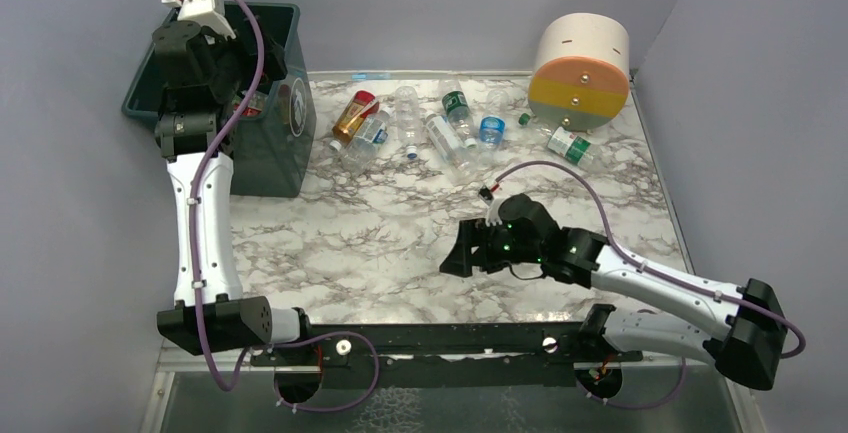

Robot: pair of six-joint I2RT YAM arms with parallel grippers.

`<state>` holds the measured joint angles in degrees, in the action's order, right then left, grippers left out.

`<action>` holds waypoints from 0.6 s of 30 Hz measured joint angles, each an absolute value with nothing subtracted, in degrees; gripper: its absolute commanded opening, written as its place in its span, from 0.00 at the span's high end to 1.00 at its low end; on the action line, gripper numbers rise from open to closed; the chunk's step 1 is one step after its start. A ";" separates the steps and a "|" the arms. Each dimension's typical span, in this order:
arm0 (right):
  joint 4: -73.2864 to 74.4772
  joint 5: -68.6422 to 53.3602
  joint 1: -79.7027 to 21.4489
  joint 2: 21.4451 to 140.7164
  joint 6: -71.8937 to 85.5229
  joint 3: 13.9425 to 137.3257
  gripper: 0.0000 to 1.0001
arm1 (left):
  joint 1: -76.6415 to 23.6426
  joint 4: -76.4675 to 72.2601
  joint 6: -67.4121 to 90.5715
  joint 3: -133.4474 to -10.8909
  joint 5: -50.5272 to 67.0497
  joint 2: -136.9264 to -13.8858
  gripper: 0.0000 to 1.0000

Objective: Put the plastic bottles in the bin
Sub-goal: Place the plastic bottle in the trash bin, then pick up the plastic bottle at the center of the board.

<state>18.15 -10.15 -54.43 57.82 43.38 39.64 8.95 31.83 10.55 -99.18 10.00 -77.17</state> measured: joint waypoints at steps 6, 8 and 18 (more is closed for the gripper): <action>14.61 -10.24 -54.43 65.82 41.36 40.97 0.12 | 10.35 28.29 11.84 -95.70 13.08 -76.90 0.01; 13.98 -10.44 -54.43 68.95 40.38 42.30 0.12 | 11.51 27.92 12.21 -95.37 13.89 -77.25 0.01; 8.62 -13.32 -54.43 77.47 37.41 43.99 0.12 | 13.45 27.33 12.45 -95.37 15.70 -79.11 0.01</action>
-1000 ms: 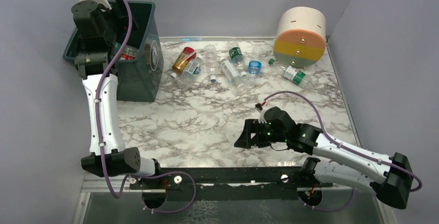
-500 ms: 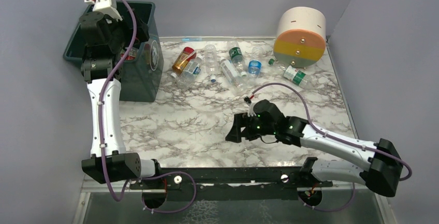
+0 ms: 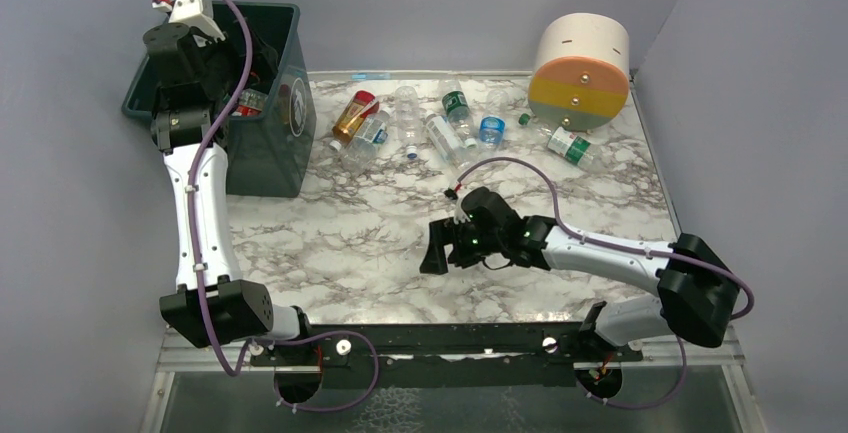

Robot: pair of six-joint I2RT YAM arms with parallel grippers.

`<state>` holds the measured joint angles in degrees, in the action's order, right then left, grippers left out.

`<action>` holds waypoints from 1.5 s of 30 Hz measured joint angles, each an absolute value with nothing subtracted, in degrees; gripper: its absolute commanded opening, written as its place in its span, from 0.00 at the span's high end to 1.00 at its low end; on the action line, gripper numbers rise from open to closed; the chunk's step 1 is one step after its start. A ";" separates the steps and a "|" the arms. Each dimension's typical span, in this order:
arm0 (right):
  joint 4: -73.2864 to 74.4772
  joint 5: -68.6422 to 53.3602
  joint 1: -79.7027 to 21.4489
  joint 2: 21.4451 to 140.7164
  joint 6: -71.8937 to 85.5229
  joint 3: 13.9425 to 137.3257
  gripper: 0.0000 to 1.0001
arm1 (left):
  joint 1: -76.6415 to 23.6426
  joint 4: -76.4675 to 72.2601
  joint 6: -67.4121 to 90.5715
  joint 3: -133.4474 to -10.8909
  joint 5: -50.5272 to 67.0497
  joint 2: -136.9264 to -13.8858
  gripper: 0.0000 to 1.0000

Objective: Put the plastic bottles in the bin
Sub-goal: Pick up the plastic bottle at the center of the board.

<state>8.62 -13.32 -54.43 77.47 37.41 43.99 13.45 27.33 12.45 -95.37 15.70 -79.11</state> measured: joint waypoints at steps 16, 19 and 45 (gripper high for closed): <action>6.94 -15.59 -54.43 79.70 35.94 45.28 0.12 | 14.31 26.98 12.62 -95.11 17.54 -79.24 0.01; 6.96 -15.79 -54.43 79.31 35.94 45.28 0.12 | 14.31 26.50 13.17 -95.11 19.68 -79.24 0.01; 10.31 -15.59 -54.43 51.99 46.00 38.30 0.12 | -3.57 28.58 18.68 -99.53 41.71 -78.67 0.01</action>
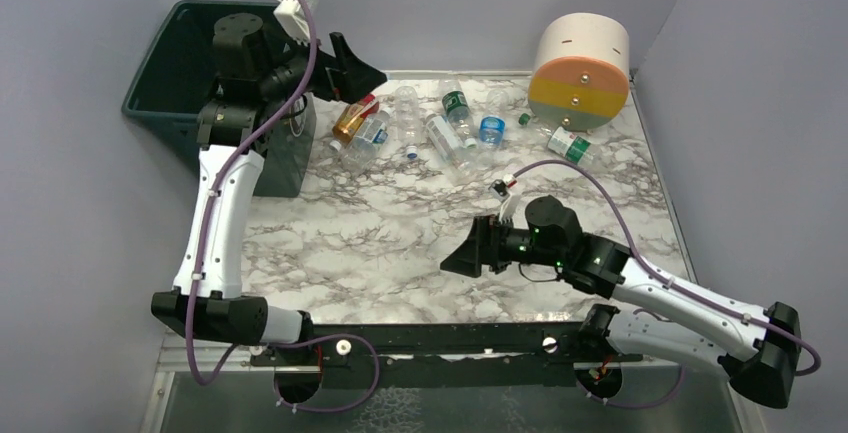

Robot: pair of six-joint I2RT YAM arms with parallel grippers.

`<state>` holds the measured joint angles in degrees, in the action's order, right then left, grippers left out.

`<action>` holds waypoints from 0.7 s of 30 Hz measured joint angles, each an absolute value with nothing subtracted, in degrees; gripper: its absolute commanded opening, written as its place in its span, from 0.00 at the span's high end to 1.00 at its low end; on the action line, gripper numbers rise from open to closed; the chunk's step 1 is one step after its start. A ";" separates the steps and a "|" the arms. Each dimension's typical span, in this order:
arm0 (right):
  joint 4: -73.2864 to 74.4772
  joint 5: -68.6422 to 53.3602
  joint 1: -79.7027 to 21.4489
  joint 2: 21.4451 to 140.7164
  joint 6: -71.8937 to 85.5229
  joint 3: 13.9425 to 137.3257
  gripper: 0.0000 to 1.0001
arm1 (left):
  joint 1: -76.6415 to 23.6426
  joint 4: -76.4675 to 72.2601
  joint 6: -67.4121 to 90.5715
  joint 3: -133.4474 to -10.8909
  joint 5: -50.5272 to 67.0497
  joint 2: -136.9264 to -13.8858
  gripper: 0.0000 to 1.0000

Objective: Put the plastic bottles in the bin
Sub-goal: Pick up the plastic bottle at the center of the board.

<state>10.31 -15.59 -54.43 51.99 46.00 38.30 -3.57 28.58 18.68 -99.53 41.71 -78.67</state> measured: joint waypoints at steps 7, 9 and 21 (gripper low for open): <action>13.69 -14.81 -54.43 47.37 48.01 38.17 0.12 | -10.24 34.48 14.17 -98.65 33.04 -80.68 0.01; 14.06 -14.81 -54.43 47.22 48.16 38.17 0.12 | -11.55 35.46 12.97 -97.76 30.26 -82.54 0.01; 14.63 -14.83 -54.43 45.91 48.62 38.17 0.13 | -17.56 40.07 8.40 -96.33 17.89 -95.53 0.01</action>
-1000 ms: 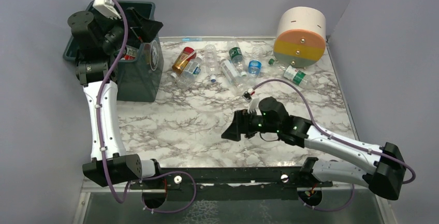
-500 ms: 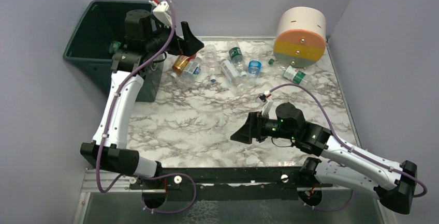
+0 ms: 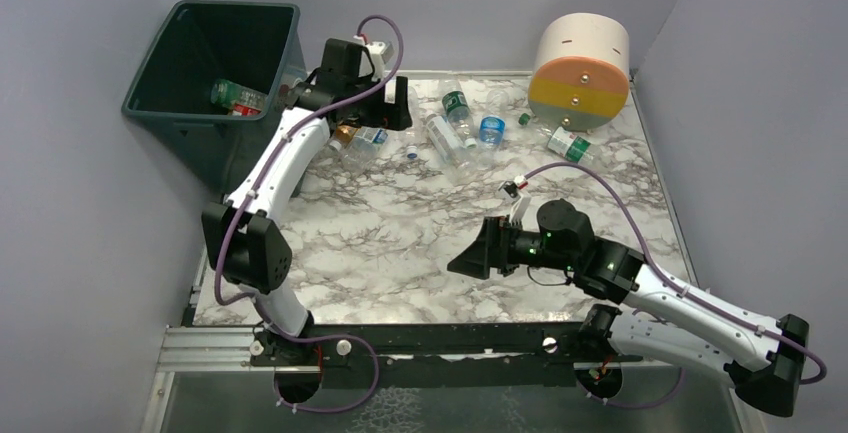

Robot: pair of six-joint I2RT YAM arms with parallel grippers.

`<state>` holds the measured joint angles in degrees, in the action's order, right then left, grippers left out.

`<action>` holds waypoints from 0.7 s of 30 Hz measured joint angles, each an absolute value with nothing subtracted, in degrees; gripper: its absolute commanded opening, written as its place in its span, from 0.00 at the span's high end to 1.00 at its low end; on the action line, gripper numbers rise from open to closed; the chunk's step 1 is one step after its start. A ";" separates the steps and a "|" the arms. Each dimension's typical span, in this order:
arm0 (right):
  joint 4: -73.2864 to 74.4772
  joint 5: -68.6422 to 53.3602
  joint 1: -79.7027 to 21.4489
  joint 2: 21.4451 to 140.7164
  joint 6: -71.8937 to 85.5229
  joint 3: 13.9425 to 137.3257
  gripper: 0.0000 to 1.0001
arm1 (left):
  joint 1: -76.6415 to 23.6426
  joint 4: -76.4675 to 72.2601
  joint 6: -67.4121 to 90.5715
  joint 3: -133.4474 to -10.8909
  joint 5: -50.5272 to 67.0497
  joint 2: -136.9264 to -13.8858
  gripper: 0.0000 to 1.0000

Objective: Put the plastic bottles in the bin
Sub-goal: Pick up the plastic bottle at the center of the board.

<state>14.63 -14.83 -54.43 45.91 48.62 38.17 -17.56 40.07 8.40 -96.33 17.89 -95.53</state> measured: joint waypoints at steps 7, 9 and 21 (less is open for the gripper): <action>14.68 -14.85 -54.43 45.50 48.47 38.11 0.12 | -18.46 42.04 4.78 -100.97 10.20 -105.89 0.01; 14.68 -14.85 -54.43 45.19 48.42 37.87 0.12 | -18.44 43.09 3.40 -102.43 8.19 -109.34 0.01; 14.63 -15.14 -54.43 44.82 47.94 35.73 0.12 | -15.64 47.22 -1.48 -107.42 3.09 -119.09 0.01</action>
<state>14.63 -15.14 -54.43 44.82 47.94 35.73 -15.64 47.22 -1.48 -107.42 3.09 -119.09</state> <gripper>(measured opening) 0.876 0.990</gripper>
